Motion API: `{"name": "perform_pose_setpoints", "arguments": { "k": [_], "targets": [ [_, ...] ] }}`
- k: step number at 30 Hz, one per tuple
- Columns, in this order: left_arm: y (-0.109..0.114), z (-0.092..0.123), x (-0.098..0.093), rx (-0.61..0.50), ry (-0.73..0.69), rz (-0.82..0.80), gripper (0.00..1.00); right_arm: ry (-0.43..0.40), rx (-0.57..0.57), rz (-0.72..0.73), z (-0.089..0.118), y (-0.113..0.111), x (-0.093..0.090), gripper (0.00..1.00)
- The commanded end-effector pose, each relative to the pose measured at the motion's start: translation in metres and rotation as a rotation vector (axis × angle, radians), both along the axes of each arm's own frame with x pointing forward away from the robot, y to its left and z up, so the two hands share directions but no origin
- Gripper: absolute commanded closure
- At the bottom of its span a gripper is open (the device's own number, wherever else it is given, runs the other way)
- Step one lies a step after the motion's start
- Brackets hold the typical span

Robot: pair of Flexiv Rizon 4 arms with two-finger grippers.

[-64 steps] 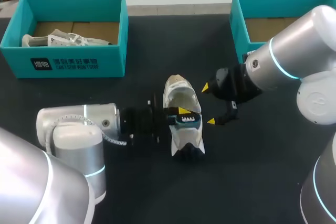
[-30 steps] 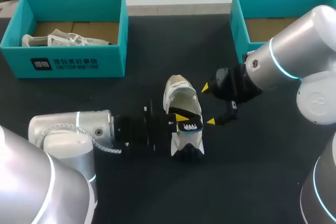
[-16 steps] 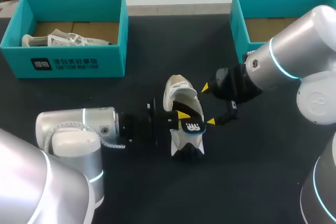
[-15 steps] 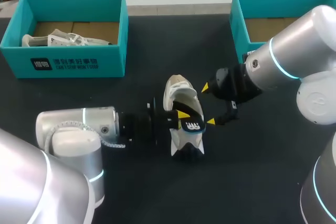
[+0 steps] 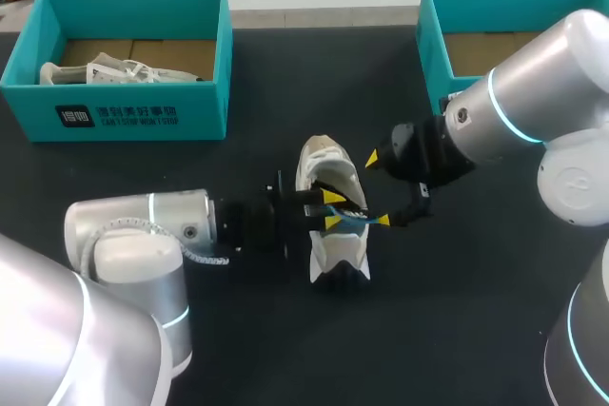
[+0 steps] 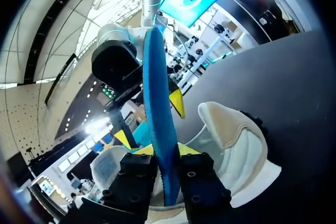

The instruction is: Take the shoe out of the shoebox, open the shoe tongue, remove and reinsert the insole, then place the shoe into the shoebox

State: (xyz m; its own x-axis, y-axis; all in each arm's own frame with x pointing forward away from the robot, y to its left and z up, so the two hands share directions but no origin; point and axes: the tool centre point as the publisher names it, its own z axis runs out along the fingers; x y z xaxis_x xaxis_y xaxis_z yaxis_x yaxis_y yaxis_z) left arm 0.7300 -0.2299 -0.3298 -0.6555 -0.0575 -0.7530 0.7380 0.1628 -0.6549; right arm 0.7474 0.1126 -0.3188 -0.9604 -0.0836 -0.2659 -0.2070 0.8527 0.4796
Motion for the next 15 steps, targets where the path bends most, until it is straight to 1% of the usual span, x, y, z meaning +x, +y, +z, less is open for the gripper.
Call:
{"name": "perform_pose_setpoints", "arguments": {
  "k": [1, 7, 8, 9, 10, 11, 12, 15],
  "targets": [
    [0.003, 0.005, -0.007, -0.009, -0.002, -0.001, 0.9, -0.002, 0.001, -0.001, -0.001, 0.0, -0.001, 0.0],
    [0.002, 0.009, -0.015, -0.015, 0.001, -0.011, 0.86, -0.002, 0.001, -0.001, -0.001, 0.0, -0.001, 0.0],
    [0.002, 0.009, -0.017, -0.017, 0.001, -0.015, 0.83, -0.002, 0.001, -0.001, -0.001, 0.0, -0.001, 0.0],
    [0.001, 0.01, -0.018, -0.019, 0.0, -0.02, 0.84, -0.002, 0.001, -0.001, -0.001, 0.0, -0.001, 0.0],
    [0.001, 0.009, -0.018, -0.017, -0.001, -0.024, 0.88, -0.002, 0.001, -0.001, -0.001, 0.0, -0.001, 0.0],
    [0.001, 0.008, -0.018, -0.015, 0.0, -0.025, 0.97, -0.002, 0.001, -0.001, -0.001, 0.0, -0.001, 0.0],
    [0.001, 0.006, -0.017, -0.012, 0.002, -0.026, 1.0, -0.002, 0.001, -0.001, -0.001, 0.0, -0.001, 0.0],
    [0.001, -0.001, -0.015, 0.001, 0.01, -0.028, 1.0, -0.002, 0.001, -0.001, -0.001, 0.0, -0.001, 0.0]
  ]
}}
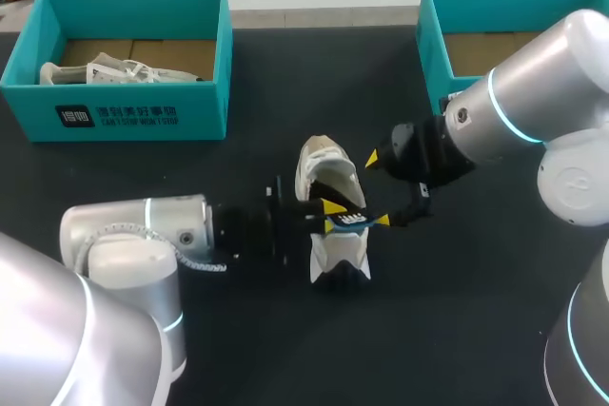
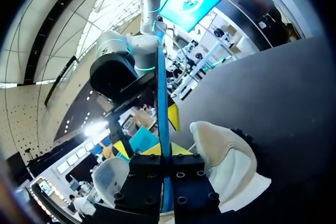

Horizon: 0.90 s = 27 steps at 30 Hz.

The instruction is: Take the shoe out of the shoebox, open the shoe tongue, remove and reinsert the insole, then place the shoe into the shoebox

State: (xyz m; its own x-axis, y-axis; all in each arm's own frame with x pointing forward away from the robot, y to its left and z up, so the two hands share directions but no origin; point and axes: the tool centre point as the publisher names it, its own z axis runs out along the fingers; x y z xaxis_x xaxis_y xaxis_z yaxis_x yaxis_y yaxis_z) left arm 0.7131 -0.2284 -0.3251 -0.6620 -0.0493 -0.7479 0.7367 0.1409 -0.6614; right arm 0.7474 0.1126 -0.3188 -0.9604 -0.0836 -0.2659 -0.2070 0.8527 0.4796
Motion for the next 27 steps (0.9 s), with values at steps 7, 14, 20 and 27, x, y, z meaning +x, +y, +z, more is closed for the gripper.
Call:
{"name": "perform_pose_setpoints", "arguments": {
  "k": [7, 14, 20, 27],
  "targets": [
    [-0.001, -0.022, 0.01, 0.04, -0.011, -0.017, 1.0, -0.002, 0.001, -0.001, -0.001, 0.0, -0.001, 0.0],
    [0.003, -0.032, 0.02, 0.065, -0.03, 0.002, 1.0, -0.002, 0.001, -0.001, -0.001, 0.0, -0.001, 0.0],
    [0.003, -0.022, 0.017, 0.051, -0.032, 0.012, 0.66, -0.002, 0.001, -0.001, -0.001, 0.0, -0.001, 0.0],
    [0.004, -0.003, 0.008, 0.001, -0.051, 0.013, 0.64, -0.002, 0.001, -0.001, -0.001, 0.0, -0.001, 0.0]
  ]
}}
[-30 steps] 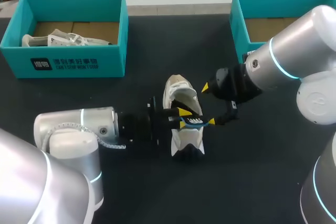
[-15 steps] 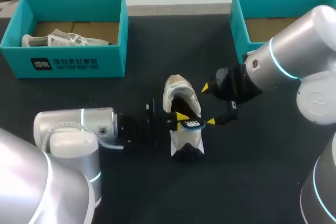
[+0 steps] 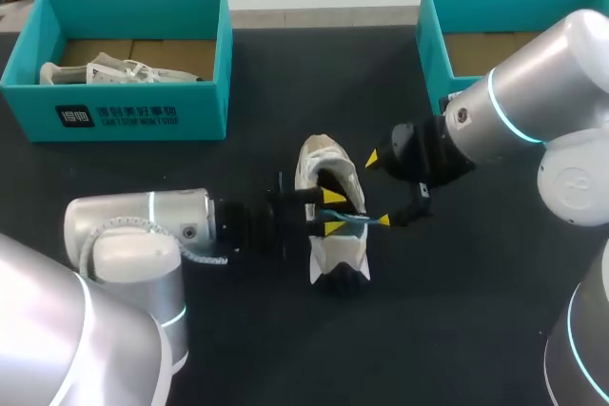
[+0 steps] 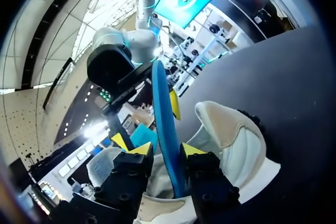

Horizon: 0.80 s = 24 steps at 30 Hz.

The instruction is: Take the shoe out of the shoebox, open the shoe tongue, remove and reinsert the insole, then place the shoe into the shoebox

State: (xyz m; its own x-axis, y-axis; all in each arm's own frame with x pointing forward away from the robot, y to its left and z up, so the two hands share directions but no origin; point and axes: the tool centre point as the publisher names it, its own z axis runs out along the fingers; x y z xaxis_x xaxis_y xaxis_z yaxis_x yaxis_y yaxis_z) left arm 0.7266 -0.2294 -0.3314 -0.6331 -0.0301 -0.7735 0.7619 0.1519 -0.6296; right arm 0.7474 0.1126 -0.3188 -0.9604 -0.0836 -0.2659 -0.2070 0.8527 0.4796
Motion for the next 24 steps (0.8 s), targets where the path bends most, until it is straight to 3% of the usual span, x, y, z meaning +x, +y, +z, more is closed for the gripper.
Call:
{"name": "perform_pose_setpoints", "arguments": {
  "k": [1, 10, 13, 14, 24],
  "targets": [
    [0.006, 0.005, -0.007, -0.027, -0.017, 0.022, 0.62, -0.002, 0.001, -0.001, -0.001, 0.0, -0.001, 0.0],
    [0.006, 0.009, -0.018, -0.045, 0.002, -0.005, 0.67, -0.002, 0.001, -0.001, -0.001, 0.0, -0.001, 0.0],
    [0.004, 0.005, -0.022, -0.028, 0.008, -0.018, 0.82, -0.002, 0.001, -0.001, -0.001, 0.0, -0.001, 0.0],
    [0.003, 0.002, -0.023, -0.023, 0.007, -0.022, 1.0, -0.002, 0.001, -0.001, -0.001, 0.0, -0.001, 0.0],
    [0.004, -0.016, -0.009, 0.055, -0.043, -0.012, 1.0, -0.002, 0.001, -0.001, -0.001, 0.0, -0.001, 0.0]
  ]
}}
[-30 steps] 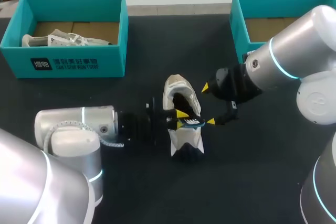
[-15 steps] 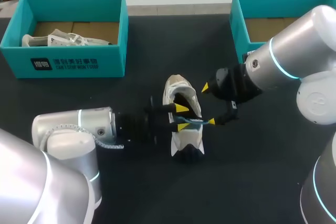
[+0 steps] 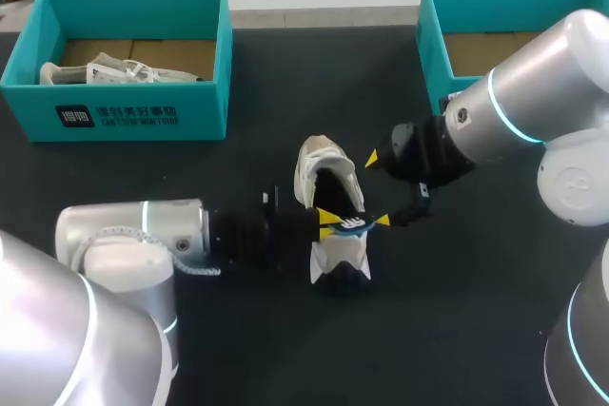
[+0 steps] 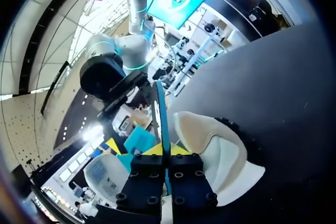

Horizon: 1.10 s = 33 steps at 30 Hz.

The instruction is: Take the shoe out of the shoebox, open the shoe tongue, remove and reinsert the insole, then place the shoe into the shoebox

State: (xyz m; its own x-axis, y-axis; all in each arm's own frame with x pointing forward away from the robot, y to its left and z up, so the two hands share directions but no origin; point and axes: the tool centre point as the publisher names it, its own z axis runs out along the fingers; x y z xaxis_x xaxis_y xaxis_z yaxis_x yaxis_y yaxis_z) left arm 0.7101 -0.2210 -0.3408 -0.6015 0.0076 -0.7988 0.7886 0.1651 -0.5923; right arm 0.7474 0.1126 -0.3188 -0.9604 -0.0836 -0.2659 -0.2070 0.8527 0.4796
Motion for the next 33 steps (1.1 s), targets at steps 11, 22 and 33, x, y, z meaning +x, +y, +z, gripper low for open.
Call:
{"name": "perform_pose_setpoints", "arguments": {
  "k": [11, 22, 33],
  "targets": [
    [0.0, -0.013, 0.018, 0.056, -0.037, 0.03, 0.83, -0.002, 0.001, -0.001, -0.001, 0.0, -0.001, 0.0],
    [0.0, 0.011, 0.008, -0.017, -0.021, 0.017, 0.78, -0.002, 0.001, -0.001, -0.001, 0.0, -0.001, 0.0],
    [-0.009, 0.003, -0.003, 0.005, 0.006, -0.042, 1.0, -0.002, 0.001, -0.001, -0.001, 0.0, -0.001, 0.0]
  ]
}}
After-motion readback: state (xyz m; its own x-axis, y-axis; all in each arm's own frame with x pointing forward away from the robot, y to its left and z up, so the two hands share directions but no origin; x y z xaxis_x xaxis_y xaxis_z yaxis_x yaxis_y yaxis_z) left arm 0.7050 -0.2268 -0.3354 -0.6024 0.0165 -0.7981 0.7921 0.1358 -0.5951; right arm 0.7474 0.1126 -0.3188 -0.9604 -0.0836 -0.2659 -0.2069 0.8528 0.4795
